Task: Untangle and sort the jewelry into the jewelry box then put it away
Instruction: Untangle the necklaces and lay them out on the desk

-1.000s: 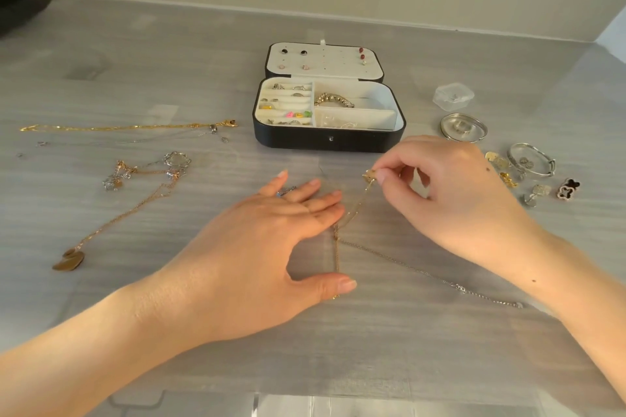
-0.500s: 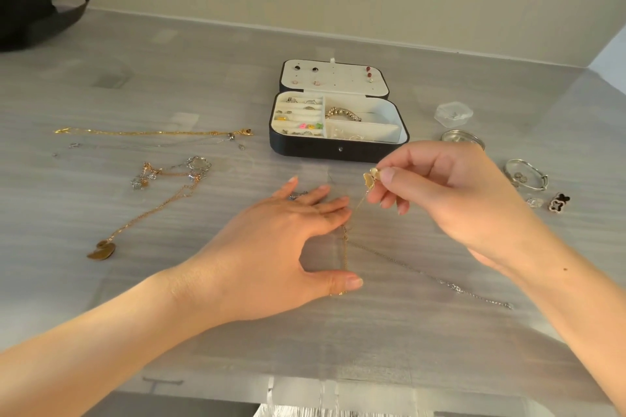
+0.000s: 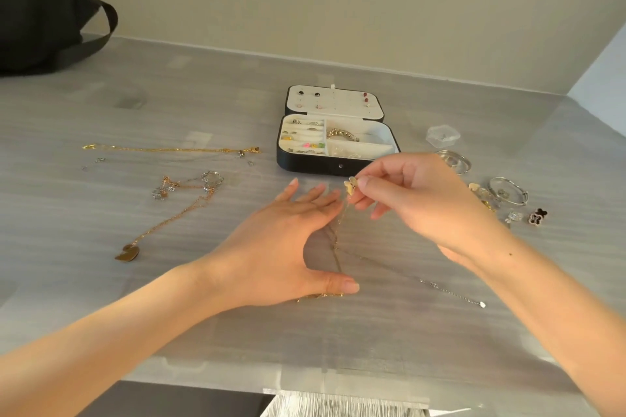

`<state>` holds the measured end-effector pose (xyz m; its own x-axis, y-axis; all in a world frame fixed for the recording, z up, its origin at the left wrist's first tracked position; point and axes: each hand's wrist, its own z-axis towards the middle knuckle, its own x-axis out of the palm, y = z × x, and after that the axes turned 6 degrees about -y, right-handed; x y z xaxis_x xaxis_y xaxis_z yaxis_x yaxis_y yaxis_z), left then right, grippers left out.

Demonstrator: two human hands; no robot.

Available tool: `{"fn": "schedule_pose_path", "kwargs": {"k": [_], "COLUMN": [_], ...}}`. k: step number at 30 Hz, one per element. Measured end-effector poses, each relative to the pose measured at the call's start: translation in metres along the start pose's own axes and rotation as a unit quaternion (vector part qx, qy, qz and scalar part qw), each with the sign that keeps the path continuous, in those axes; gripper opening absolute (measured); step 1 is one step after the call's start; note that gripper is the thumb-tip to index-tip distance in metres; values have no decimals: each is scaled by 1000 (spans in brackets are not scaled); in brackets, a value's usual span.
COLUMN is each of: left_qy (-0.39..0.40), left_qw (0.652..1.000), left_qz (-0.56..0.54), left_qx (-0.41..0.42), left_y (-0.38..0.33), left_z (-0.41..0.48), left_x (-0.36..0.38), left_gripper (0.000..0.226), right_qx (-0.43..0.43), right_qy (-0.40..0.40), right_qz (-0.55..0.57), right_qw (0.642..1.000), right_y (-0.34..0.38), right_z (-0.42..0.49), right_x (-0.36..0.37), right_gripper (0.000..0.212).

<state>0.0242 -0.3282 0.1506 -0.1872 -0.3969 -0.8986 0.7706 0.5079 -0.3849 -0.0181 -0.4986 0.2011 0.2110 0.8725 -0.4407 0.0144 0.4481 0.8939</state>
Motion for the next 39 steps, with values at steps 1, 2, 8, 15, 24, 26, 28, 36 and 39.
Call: {"fn": "schedule_pose_path", "kwargs": {"k": [1,2,8,15,24,26,28,36,39], "left_qy": [-3,-11,-150,-151,-83,-84,-90,-58,-47], "left_qw": [1000,1000,981,965,926,921,923,947,954], "left_qz": [-6,-17,-104,-188,-333,-344,-334,-278,-261], "left_qx": [4,7,-63,-107,-156,-163,-168,-148,-139], "left_y": [1,0,-2,-3,5,5,8,19,21], "left_z": [0,0,4,6,-2,-5,-8,-13,-15], "left_x": [0,-2,-12,-13,-27,-29,-30,-34,-34], "left_gripper": [106,104,26,15,33,24,22,7,17], "right_qx": [8,13,-6,-13,-74,-73,-70,-136,-131], "right_qy": [1,6,18,19,80,96,102,96,97], "right_qz": [15,28,16,26,-46,-35,-26,-298,-319], "right_qw": [1000,999,1000,999,993,992,992,940,934], "right_y": [1,2,7,6,9,7,3,-23,-20], "right_z": [2,3,5,6,6,8,11,27,31], "right_x": [1,2,10,11,15,16,14,25,33], "right_gripper": [20,20,24,20,14,10,11,21,22]}}
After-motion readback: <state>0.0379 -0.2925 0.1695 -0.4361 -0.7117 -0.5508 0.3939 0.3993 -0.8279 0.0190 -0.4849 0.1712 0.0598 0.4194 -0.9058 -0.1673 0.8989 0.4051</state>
